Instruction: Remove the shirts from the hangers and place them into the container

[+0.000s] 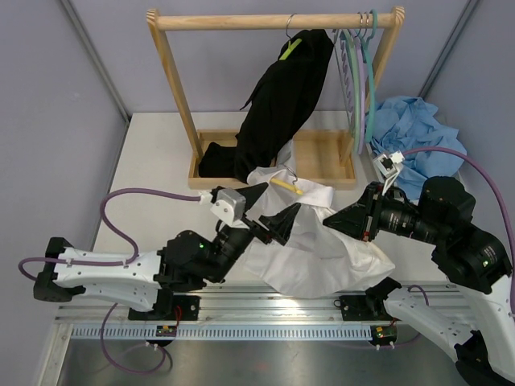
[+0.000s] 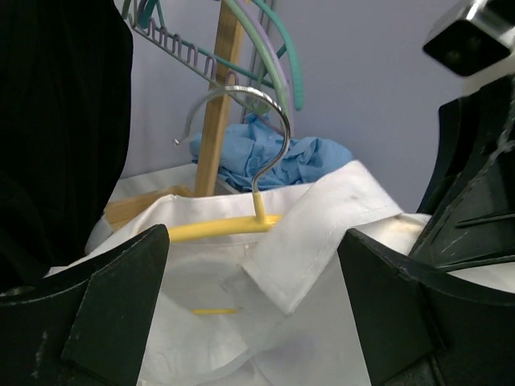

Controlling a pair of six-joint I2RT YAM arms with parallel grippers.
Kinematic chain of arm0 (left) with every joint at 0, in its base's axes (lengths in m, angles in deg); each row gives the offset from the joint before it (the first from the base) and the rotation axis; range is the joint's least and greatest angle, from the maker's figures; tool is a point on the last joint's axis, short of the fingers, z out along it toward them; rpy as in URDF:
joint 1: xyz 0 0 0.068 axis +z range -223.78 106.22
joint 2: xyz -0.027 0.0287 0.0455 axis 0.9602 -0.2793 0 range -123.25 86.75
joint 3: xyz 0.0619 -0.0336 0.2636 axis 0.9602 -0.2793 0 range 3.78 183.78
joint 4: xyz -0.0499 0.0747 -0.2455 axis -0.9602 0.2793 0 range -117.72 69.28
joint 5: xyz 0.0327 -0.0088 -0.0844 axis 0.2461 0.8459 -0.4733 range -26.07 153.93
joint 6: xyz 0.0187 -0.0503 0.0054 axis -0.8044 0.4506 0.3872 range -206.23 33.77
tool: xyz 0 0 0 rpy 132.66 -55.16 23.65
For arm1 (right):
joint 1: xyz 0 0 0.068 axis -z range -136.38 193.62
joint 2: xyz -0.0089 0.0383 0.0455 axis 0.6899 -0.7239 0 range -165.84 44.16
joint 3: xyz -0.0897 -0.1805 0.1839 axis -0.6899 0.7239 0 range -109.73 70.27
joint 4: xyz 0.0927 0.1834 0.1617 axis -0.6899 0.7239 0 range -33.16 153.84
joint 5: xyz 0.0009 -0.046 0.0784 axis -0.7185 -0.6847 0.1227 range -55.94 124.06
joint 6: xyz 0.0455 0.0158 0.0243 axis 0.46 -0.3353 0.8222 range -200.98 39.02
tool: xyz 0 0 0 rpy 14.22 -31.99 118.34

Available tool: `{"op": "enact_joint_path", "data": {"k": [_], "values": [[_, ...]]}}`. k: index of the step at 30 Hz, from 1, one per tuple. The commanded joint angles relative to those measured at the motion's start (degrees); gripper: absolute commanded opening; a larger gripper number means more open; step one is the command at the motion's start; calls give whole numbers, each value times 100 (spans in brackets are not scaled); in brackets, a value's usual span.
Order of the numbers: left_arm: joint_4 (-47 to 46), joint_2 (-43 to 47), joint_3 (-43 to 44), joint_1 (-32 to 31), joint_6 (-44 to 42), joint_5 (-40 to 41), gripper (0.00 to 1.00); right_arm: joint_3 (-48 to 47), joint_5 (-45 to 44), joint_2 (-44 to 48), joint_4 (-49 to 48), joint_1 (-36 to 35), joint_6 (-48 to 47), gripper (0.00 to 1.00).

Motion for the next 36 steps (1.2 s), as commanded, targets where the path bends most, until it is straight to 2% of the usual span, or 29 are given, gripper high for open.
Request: {"op": "enact_joint_path", "data": {"k": [1,5,21,24,29,36], "values": [[-424,563,-12,-120,481,-383,89,-99,-56,64,-240,-25,-151,0],[-389,661,-48,-138,579,-297,90,-47,-12,47,-328,-16,-142,0],[-538,-69,392,2,657,-472,91,-12,129,-33,-583,-25,-19,0],[-609,-218,410,160,745,-481,88,32,199,-15,-644,-16,16,0],[-424,-437,489,661,1281,-780,75,111,287,81,-697,-16,69,0],[-371,-666,577,996,1800,-1088,69,155,304,170,-706,-16,60,0]]}}
